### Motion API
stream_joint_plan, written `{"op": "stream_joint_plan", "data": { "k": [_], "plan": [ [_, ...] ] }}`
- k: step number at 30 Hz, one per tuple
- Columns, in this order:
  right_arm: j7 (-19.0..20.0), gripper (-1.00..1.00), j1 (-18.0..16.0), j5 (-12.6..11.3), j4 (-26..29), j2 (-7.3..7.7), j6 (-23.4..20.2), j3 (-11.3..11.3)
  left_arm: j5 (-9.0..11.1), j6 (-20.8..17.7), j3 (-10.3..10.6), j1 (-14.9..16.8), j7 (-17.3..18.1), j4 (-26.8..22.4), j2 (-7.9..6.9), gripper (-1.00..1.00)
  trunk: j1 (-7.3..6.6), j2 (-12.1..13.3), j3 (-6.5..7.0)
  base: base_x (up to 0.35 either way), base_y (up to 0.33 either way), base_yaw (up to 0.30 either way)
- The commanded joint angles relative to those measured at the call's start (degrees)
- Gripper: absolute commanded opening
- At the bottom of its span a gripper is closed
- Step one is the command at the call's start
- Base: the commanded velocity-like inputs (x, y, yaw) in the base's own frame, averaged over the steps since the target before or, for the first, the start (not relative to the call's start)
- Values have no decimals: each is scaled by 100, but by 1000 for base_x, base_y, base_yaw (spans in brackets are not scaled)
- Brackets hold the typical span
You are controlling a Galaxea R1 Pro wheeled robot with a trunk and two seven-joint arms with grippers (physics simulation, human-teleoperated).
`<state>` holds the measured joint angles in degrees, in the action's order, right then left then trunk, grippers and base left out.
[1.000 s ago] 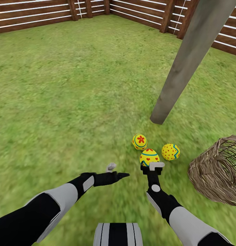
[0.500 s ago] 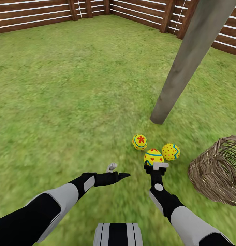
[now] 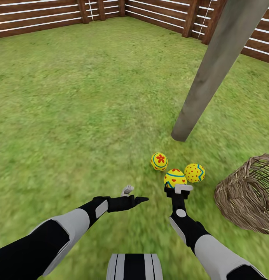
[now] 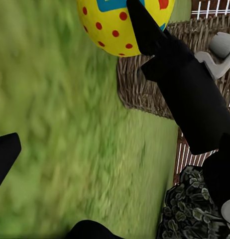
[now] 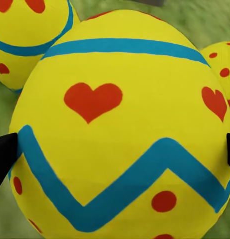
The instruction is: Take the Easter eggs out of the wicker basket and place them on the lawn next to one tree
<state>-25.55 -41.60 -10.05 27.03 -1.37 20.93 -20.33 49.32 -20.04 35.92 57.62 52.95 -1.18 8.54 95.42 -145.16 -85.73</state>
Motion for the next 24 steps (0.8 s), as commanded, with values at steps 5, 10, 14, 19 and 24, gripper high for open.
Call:
{"op": "stream_joint_plan", "data": {
  "k": [5, 10, 14, 19, 24],
  "plan": [
    [-29, -100, -6, -60, -5, 5, 42, -50, 61, -52, 38, 4, 14, 4, -1, 100, -1, -1, -3, 0, 0, 0],
    [-29, -100, -6, -59, -5, 5, 62, -50, 61, -45, 38, 4, 14, 4, -1, 100, -1, -1, -3, 0, 0, 0],
    [-29, -100, -6, -59, -5, 6, 73, -53, 66, -51, 38, 4, -6, 4, -1, 100, -1, -1, -3, 0, 0, 0],
    [-29, -100, -6, -59, -5, 6, 77, -53, 69, -37, 32, -57, -20, 4, -4, 100, -1, -1, -3, 0, 0, 0],
    [-29, -100, -6, -59, -5, 6, 78, -58, 77, -35, 29, -92, -54, 4, -25, 100, -1, -1, -3, 149, 0, 0]
  ]
}}
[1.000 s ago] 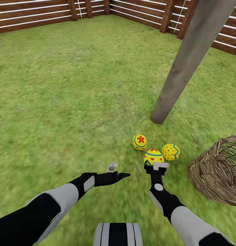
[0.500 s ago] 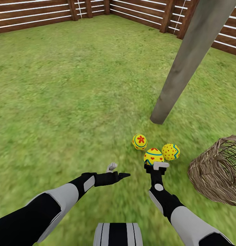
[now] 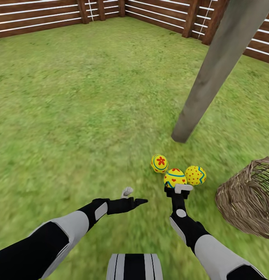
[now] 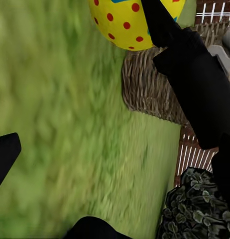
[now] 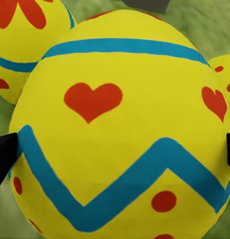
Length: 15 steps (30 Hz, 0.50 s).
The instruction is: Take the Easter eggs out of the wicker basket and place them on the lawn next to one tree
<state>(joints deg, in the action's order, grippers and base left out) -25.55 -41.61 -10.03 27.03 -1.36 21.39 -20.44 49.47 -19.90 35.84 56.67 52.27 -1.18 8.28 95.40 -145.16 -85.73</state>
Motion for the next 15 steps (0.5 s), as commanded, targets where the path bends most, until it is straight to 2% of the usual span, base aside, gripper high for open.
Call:
{"op": "stream_joint_plan", "data": {
  "k": [1, 15],
  "plan": [
    [-29, -100, -6, -61, -5, 5, 32, -48, 61, -49, 38, 3, 13, 4, -1, 100, 1, -1, -3, 142, 0, 0],
    [-29, -100, -6, -59, -8, 1, 32, -49, 54, -49, 43, 2, 2, 4, 5, 100, 1, -1, -3, 11, 0, 0]
  ]
}}
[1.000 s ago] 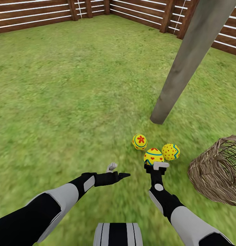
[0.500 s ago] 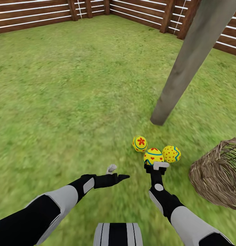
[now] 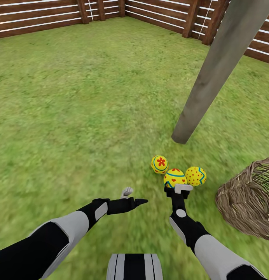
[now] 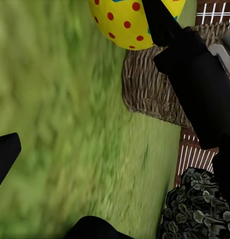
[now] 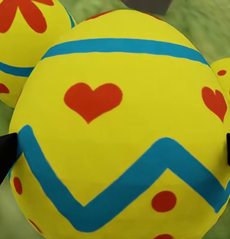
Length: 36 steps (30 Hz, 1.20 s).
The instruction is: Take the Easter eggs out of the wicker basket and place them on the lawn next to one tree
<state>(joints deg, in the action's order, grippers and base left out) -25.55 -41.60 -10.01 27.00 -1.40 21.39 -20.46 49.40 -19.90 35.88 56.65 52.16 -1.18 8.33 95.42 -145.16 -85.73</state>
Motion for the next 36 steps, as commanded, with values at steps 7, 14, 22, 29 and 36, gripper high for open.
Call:
{"op": "stream_joint_plan", "data": {
  "k": [7, 14, 22, 29, 36],
  "plan": [
    [-29, -100, -6, -62, -8, 8, 32, -46, 61, -49, 39, 4, 18, 4, 11, 100, -1, -1, -3, 0, 0, 0],
    [-29, -100, -6, -63, -10, 17, 32, -46, 61, -49, 42, 4, 22, 4, 11, 100, -1, -1, -3, 0, 0, 0],
    [-30, 100, -6, -47, -10, -39, 33, -54, 61, -58, 42, 4, 35, 4, 20, 100, -1, -1, -3, 0, 0, 0],
    [-29, 100, -6, -45, -10, -27, 32, -54, 61, -56, 42, 4, 40, 4, 20, 100, -1, -1, -3, 0, 0, 0],
    [-29, 100, -6, -45, -10, -24, 32, -46, 61, -56, 42, 4, 40, 4, 20, 100, -14, 5, 107, 0, 0, 0]
  ]
}}
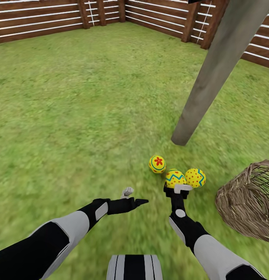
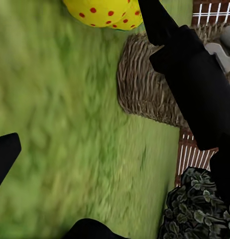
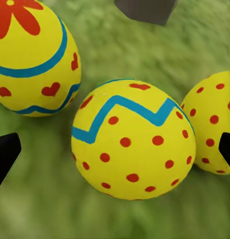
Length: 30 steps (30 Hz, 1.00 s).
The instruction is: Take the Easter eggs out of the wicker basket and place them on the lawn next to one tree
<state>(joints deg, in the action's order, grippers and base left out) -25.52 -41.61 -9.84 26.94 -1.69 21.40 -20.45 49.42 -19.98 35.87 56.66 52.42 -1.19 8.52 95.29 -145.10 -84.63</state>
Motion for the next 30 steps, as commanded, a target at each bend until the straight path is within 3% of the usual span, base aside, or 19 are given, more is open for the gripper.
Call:
{"op": "stream_joint_plan", "data": {
  "k": [1, 7, 24, 26, 29, 30],
  "plan": [
    [-31, 100, -5, -61, -5, 8, 31, -47, 59, -49, 43, 3, 14, 4, 0, 100, -3, 0, 19, 0, 0, 0],
    [-31, 100, -5, -55, -12, 7, 30, -53, 59, -62, 47, 3, 0, 4, 6, 100, -19, 8, 152, -82, 0, 0],
    [21, 100, -5, -47, -181, 28, 39, -82, 52, -55, 45, 2, -3, 4, 5, 100, -63, 31, 529, -328, 0, 0],
    [21, 100, -5, -48, -181, 28, 39, -82, 50, -9, 49, 1, -286, 4, 14, 100, -68, 34, 573, -332, 0, 0],
    [21, 100, -5, -48, -282, 25, 39, -82, 50, 498, 56, -5, -1542, 4, 148, 100, -76, 38, 640, -332, 0, 0],
    [21, 100, -5, -51, -323, 21, 39, -82, 51, 600, 59, -13, -1790, 4, 148, 100, -78, 39, 662, -332, 0, 0]
  ]
}}
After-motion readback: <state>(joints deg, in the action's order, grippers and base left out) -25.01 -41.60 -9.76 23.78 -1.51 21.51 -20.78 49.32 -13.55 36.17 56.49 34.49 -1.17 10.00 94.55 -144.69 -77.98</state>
